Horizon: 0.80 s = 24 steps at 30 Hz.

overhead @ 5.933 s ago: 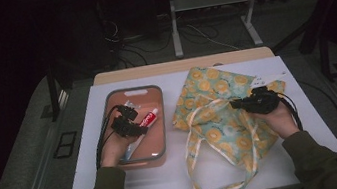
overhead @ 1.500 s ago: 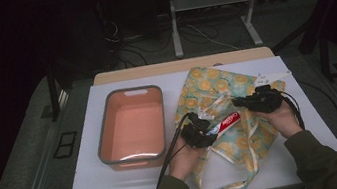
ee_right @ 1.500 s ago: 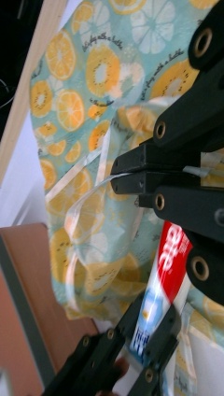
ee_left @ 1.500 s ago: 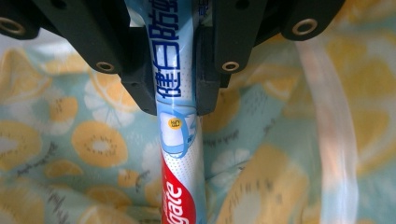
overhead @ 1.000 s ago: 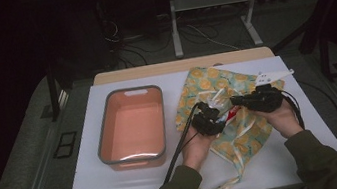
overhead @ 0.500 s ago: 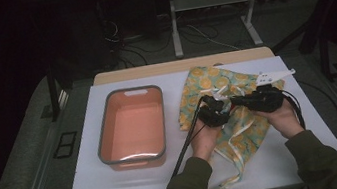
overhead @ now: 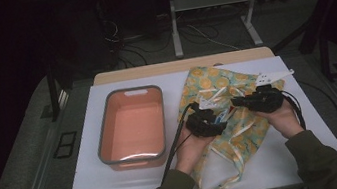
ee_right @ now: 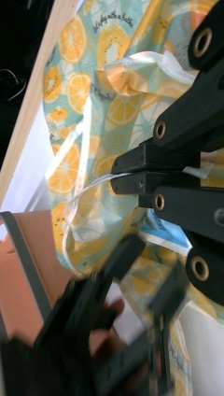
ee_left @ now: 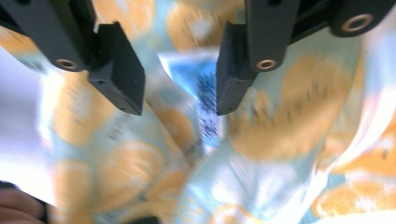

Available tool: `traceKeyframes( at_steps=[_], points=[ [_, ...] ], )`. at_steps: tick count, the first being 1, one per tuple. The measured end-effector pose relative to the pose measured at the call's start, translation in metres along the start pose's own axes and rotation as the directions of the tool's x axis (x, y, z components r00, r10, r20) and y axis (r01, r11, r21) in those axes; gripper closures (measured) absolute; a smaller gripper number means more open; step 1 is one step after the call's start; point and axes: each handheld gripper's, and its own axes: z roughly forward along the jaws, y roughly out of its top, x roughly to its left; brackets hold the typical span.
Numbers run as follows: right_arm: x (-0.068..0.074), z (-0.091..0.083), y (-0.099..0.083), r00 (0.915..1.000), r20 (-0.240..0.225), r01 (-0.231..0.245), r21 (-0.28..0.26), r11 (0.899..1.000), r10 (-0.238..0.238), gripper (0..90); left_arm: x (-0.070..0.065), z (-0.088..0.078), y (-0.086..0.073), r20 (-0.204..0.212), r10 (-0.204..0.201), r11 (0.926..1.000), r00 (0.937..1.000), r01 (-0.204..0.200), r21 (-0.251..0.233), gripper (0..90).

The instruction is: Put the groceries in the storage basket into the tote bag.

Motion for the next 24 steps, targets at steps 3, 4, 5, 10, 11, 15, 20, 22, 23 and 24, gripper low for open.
traceKeyframes(
  at_steps=[3, 4, 5, 10, 11, 15, 20, 22, 23, 24],
  points=[
    [-0.001, 0.002, -0.002, 1.0000, 0.008, -0.004, 0.015, 1.000, 0.004, 88.8, -0.006, -0.009, -0.012, 0.005, 0.024, 0.9993, 0.9997, -0.024, 0.029, 46.8],
    [-0.001, 0.003, -0.002, 0.9999, 0.008, -0.006, 0.017, 1.000, 0.006, 88.7, -0.008, -0.012, -0.017, 0.005, 0.030, 0.9990, 0.9995, -0.030, 0.032, 45.4],
    [-0.001, 0.003, -0.003, 0.9999, 0.009, -0.008, 0.021, 1.000, 0.008, 88.6, -0.009, -0.014, -0.021, 0.010, 0.035, 0.9988, 0.9993, -0.036, 0.033, 44.2],
    [0.000, 0.006, -0.004, 0.9999, 0.008, -0.008, 0.032, 0.999, 0.008, 87.5, -0.014, -0.016, -0.037, -0.036, 0.071, 0.9939, 0.9969, -0.067, 0.087, 36.4],
    [0.001, 0.006, -0.004, 0.9999, 0.006, -0.008, 0.033, 0.999, 0.008, 86.9, -0.013, -0.016, -0.039, -0.045, 0.066, 0.9939, 0.9968, -0.062, 0.091, 36.4],
    [0.002, 0.006, -0.004, 0.9999, 0.002, -0.013, 0.040, 0.999, 0.013, 79.4, -0.009, -0.015, -0.046, -0.055, 0.028, 0.9951, 0.9981, -0.023, 0.096, 40.3],
    [0.002, 0.002, -0.004, 0.9998, 0.006, -0.018, 0.035, 0.999, 0.017, 61.3, -0.006, -0.017, -0.050, -0.060, 0.006, 0.9964, 0.9982, -0.001, 0.084, 70.1],
    [0.005, -0.001, -0.003, 0.9997, 0.015, -0.019, 0.030, 0.999, 0.018, 52.1, -0.005, -0.017, -0.050, -0.057, -0.003, 0.9966, 0.9983, 0.008, 0.082, 81.6],
    [0.006, -0.003, -0.003, 0.9997, 0.013, -0.019, 0.032, 0.999, 0.019, 48.7, -0.005, -0.017, -0.050, -0.054, -0.007, 0.9965, 0.9985, 0.012, 0.083, 84.5],
    [0.007, -0.004, -0.002, 0.9997, 0.020, -0.017, 0.032, 0.999, 0.016, 45.5, -0.004, -0.018, -0.050, -0.053, -0.009, 0.9961, 0.9986, 0.013, 0.087, 86.8]
  ],
)
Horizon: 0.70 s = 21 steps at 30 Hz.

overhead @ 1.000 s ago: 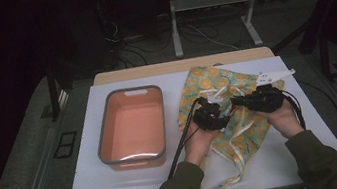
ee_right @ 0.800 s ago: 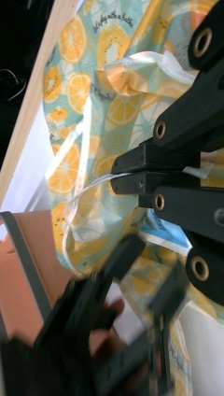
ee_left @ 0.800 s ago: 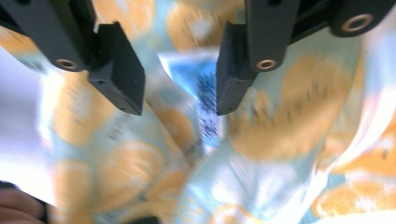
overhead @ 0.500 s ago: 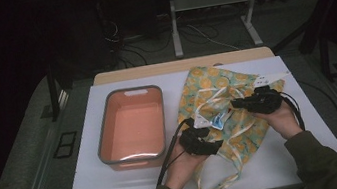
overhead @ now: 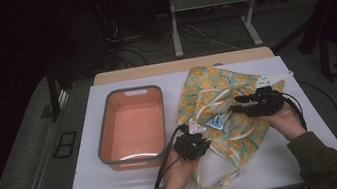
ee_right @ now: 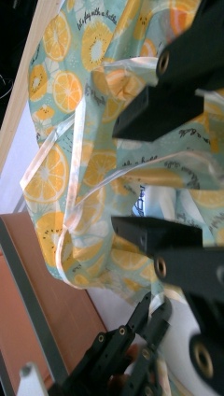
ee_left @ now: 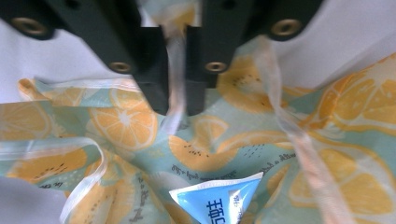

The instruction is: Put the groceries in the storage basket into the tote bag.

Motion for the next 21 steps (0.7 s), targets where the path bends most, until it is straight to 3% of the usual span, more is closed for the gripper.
traceKeyframes(
  at_steps=[7, 14, 16, 21],
  points=[
    [0.014, -0.019, 0.001, 0.9999, 0.007, 0.007, -0.017, 1.000, -0.007, 36.7, 0.000, -0.004, 0.001, 0.026, -0.014, 0.9996, 0.9996, 0.015, -0.023, 88.7],
    [0.038, -0.040, 0.005, 0.9991, -0.034, 0.026, -0.046, 0.999, -0.027, 35.5, 0.000, -0.005, 0.001, 0.044, -0.034, 0.9991, 0.9984, 0.035, -0.023, 88.8],
    [0.048, -0.040, 0.001, 0.9970, -0.070, 0.031, -0.036, 0.999, -0.033, 37.1, 0.001, -0.005, 0.000, 0.042, -0.037, 0.9991, 0.9984, 0.038, -0.020, 88.8],
    [0.072, -0.027, -0.016, 0.9907, -0.110, 0.083, 0.026, 0.996, -0.080, 44.0, 0.002, -0.005, 0.000, 0.037, -0.038, 0.9991, 0.9986, 0.038, -0.020, 88.8]
  ],
)
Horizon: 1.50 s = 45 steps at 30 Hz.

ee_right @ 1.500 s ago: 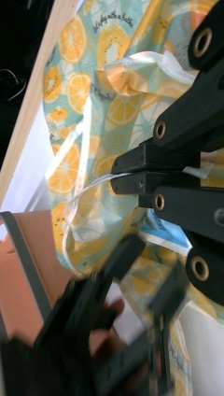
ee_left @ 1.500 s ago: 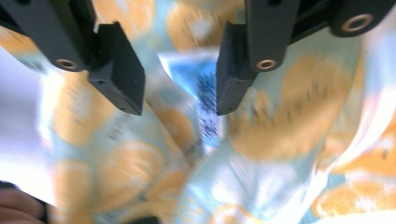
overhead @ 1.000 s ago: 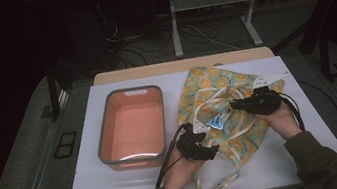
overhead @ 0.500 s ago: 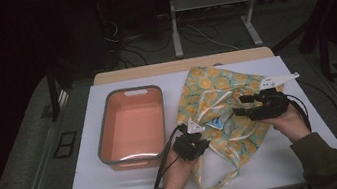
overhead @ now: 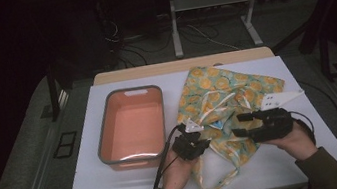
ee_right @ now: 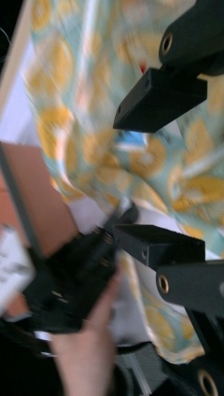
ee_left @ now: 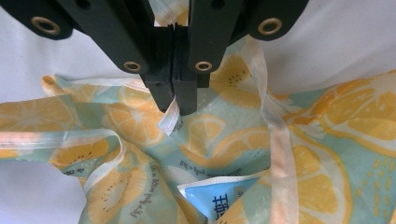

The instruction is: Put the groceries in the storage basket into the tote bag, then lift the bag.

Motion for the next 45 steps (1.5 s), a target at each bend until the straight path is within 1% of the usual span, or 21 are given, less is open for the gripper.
traceKeyframes(
  at_steps=[3, 5, 9, 10, 13, 15, 16, 18, 20, 21, 23, 24, 25, 27, 28, 30, 34, 37, 39, 41, 45],
  points=[
    [0.009, 0.016, -0.008, 0.9998, -0.011, 0.018, 0.054, 0.998, -0.018, 45.0, 0.000, 0.000, 0.000, -0.003, -0.002, 1.0000, 1.0000, 0.002, -0.002, 88.8],
    [0.011, 0.027, -0.013, 0.9996, -0.010, 0.026, 0.095, 0.995, -0.025, 43.6, 0.000, 0.000, 0.000, -0.005, -0.004, 1.0000, 1.0000, 0.004, -0.002, 88.8],
    [0.014, 0.044, -0.023, 0.9995, -0.021, 0.026, 0.153, 0.988, -0.024, 40.1, 0.000, 0.000, 0.000, -0.004, -0.007, 1.0000, 1.0000, 0.007, -0.001, 88.8],
    [0.015, 0.048, -0.026, 0.9995, -0.020, 0.027, 0.172, 0.985, -0.024, 39.3, 0.000, 0.000, 0.000, -0.005, -0.006, 1.0000, 1.0000, 0.006, -0.001, 88.8],
    [0.015, 0.058, -0.035, 0.9992, 0.005, 0.037, 0.237, 0.971, -0.039, 36.1, 0.001, -0.002, 0.000, -0.008, -0.010, 0.9999, 0.9999, 0.010, -0.004, 88.9],
    [0.015, 0.059, -0.040, 0.9989, 0.014, 0.040, 0.269, 0.962, -0.046, 32.4, 0.001, -0.002, 0.000, -0.011, -0.013, 0.9999, 0.9999, 0.013, -0.003, 88.9],
    [0.014, 0.059, -0.042, 0.9986, 0.019, 0.041, 0.288, 0.957, -0.048, 32.0, 0.002, -0.002, 0.000, -0.011, -0.013, 0.9999, 0.9999, 0.013, -0.002, 88.9],
    [0.013, 0.059, -0.048, 0.9967, 0.037, 0.057, 0.322, 0.945, -0.073, 33.1, 0.002, -0.003, 0.000, -0.011, -0.016, 0.9999, 0.9998, 0.016, -0.005, 88.9],
    [0.012, 0.055, -0.050, 0.9951, 0.046, 0.069, 0.317, 0.946, -0.088, 41.9, 0.002, -0.003, 0.000, -0.016, -0.014, 0.9999, 0.9998, 0.014, -0.001, 88.8],
    [0.011, 0.052, -0.050, 0.9937, 0.049, 0.081, 0.319, 0.944, -0.101, 49.6, 0.002, -0.004, 0.000, -0.020, -0.014, 0.9999, 0.9997, 0.014, -0.002, 88.9],
    [0.010, 0.049, -0.051, 0.9935, 0.044, 0.085, 0.319, 0.944, -0.104, 65.0, 0.001, -0.005, 0.000, -0.020, -0.019, 0.9998, 0.9996, 0.019, -0.008, 88.8],
    [0.008, 0.046, -0.052, 0.9926, 0.054, 0.085, 0.322, 0.943, -0.108, 72.5, 0.001, -0.006, 0.000, -0.022, -0.018, 0.9998, 0.9996, 0.017, -0.010, 88.8],
    [0.005, 0.044, -0.053, 0.9922, 0.060, 0.083, 0.325, 0.942, -0.109, 77.4, 0.001, -0.006, 0.000, -0.022, -0.017, 0.9998, 0.9996, 0.017, -0.011, 88.8],
    [0.000, 0.041, -0.054, 0.9922, 0.073, 0.072, 0.324, 0.943, -0.101, 84.0, 0.000, -0.006, 0.001, -0.021, -0.018, 0.9997, 0.9996, 0.018, -0.014, 88.8],
    [-0.003, 0.040, -0.054, 0.9921, 0.077, 0.069, 0.322, 0.944, -0.099, 85.5, 0.000, -0.006, 0.001, -0.022, -0.016, 0.9997, 0.9996, 0.016, -0.016, 88.8],
    [-0.008, 0.038, -0.055, 0.9936, 0.076, 0.056, 0.318, 0.947, -0.084, 86.9, 0.000, -0.006, 0.001, -0.023, -0.016, 0.9998, 0.9996, 0.015, -0.015, 88.9],
    [-0.012, 0.034, -0.053, 0.9943, 0.080, 0.044, 0.301, 0.953, -0.071, 87.7, 0.001, -0.009, 0.002, -0.024, -0.023, 0.9993, 0.9995, 0.023, -0.028, 88.9],
    [-0.013, 0.030, -0.051, 0.9960, 0.076, 0.023, 0.274, 0.961, -0.046, 85.9, 0.001, -0.010, 0.002, -0.024, -0.021, 0.9994, 0.9995, 0.020, -0.028, 88.9],
    [-0.014, 0.028, -0.050, 0.9984, 0.051, 0.012, 0.247, 0.969, -0.025, 85.0, 0.002, -0.010, 0.002, -0.024, -0.024, 0.9992, 0.9994, 0.023, -0.032, 88.9],
    [-0.012, 0.025, -0.048, 0.9987, 0.038, 0.025, 0.219, 0.975, -0.035, 87.7, 0.001, -0.012, 0.003, -0.023, -0.021, 0.9989, 0.9995, 0.020, -0.043, 88.9],
    [-0.012, 0.017, -0.042, 0.9982, 0.048, 0.026, 0.172, 0.985, -0.035, 88.3, -0.003, -0.016, 0.007, -0.013, -0.023, 0.9971, 0.9996, 0.022, -0.073, 89.0]
  ],
)
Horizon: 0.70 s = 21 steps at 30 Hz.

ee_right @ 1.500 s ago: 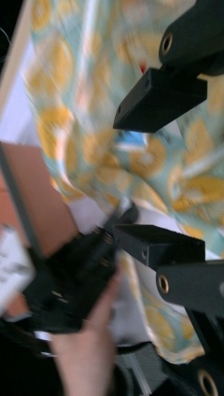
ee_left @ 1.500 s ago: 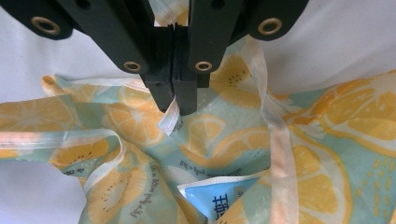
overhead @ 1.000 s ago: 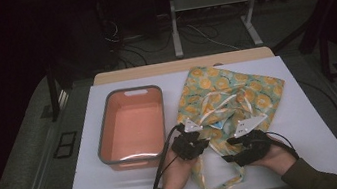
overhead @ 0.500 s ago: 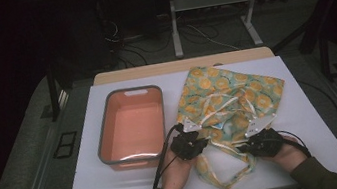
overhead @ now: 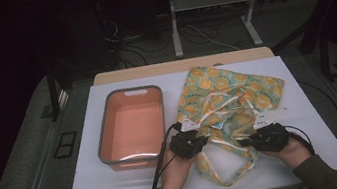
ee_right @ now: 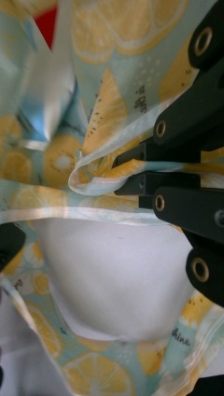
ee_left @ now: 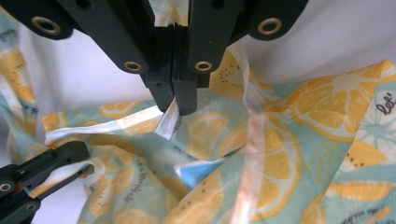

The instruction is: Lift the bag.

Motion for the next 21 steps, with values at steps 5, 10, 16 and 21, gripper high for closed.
traceKeyframes(
  at_steps=[5, 10, 16, 21],
  points=[
    [-0.011, -0.013, 0.006, 0.9991, 0.043, -0.001, -0.046, 0.999, 0.003, 88.3, -0.004, -0.012, 0.009, 0.002, 0.001, 0.9984, 1.0000, -0.001, -0.056, 89.0],
    [-0.023, -0.026, 0.016, 0.9972, 0.074, -0.005, -0.116, 0.993, 0.013, 88.4, -0.004, -0.025, 0.022, 0.001, -0.009, 0.9922, 1.0000, 0.009, -0.124, 89.0],
    [-0.035, -0.034, 0.030, 0.9942, 0.106, -0.001, -0.175, 0.985, 0.020, 88.4, 0.007, -0.043, 0.038, -0.012, -0.013, 0.9839, 0.9998, 0.010, -0.178, 89.0],
    [-0.046, -0.038, 0.041, 0.9911, 0.129, -0.004, -0.217, 0.976, 0.033, 88.5, 0.020, -0.050, 0.046, -0.023, -0.024, 0.9795, 0.9994, 0.019, -0.201, 89.1]
  ],
)
